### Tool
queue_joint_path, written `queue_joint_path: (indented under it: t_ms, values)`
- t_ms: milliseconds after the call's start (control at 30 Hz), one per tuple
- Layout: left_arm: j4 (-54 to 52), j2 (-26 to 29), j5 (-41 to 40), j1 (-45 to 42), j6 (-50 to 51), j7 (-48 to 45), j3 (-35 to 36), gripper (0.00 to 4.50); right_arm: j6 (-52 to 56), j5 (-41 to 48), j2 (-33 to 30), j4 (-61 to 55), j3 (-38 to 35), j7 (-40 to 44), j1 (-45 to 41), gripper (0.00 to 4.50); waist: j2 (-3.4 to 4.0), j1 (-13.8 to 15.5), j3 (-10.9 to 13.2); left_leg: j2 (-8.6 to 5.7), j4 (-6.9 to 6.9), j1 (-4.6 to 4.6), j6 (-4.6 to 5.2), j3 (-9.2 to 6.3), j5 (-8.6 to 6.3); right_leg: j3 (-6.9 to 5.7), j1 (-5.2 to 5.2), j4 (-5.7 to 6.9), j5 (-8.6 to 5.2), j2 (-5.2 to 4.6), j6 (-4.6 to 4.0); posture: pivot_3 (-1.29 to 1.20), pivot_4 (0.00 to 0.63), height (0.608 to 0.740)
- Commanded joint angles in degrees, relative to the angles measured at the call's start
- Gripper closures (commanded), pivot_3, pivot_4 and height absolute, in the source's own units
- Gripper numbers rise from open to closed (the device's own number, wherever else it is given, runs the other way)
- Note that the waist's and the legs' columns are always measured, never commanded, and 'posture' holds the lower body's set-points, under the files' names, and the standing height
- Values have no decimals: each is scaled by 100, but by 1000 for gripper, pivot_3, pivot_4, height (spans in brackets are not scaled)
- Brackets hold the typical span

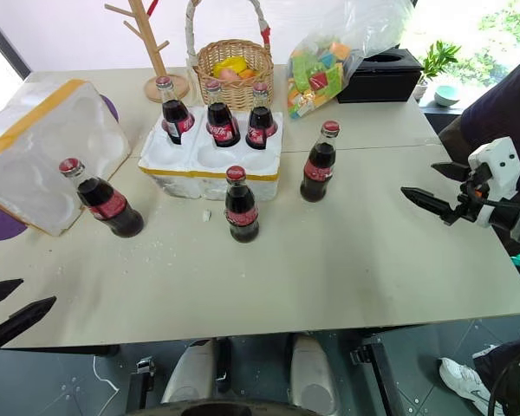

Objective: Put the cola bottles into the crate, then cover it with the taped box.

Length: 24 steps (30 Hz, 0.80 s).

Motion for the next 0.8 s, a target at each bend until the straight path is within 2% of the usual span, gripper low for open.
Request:
queue_joint_path:
  t_ms: [33,367,500,600,800]
  values:
    - [-80,-13,19,-91,15,47,-6,33,-126,67,-85,-144,-233,-13,14,0,0,-4,0,0,0,0,0,0,0,0,0,0,0,0,0,0,150,740]
    - [-116,-23,-69,-423,269,282,-82,33,-64,129,-83,-239,-299,-46,162,0,0,1,0,0,1,0,1,0,1,0,2,4,0,1,0,0,150,740]
    - [-218,-107,-205,-913,269,550,-219,33,314,376,-263,-545,-339,273,274,0,1,25,0,0,2,0,1,0,1,0,4,4,0,1,0,0,150,740]
    - [-271,-149,-226,-1428,317,872,-401,33,903,773,-509,-1046,-537,477,337,0,4,35,0,0,4,0,2,-1,1,0,5,8,1,1,-1,0,150,740]
    - [112,-25,79,-2781,286,1336,-1287,33,2590,2231,-1124,-2767,-1544,926,726,0,9,63,-2,1,4,3,3,-6,2,1,8,15,1,7,-1,0,150,740]
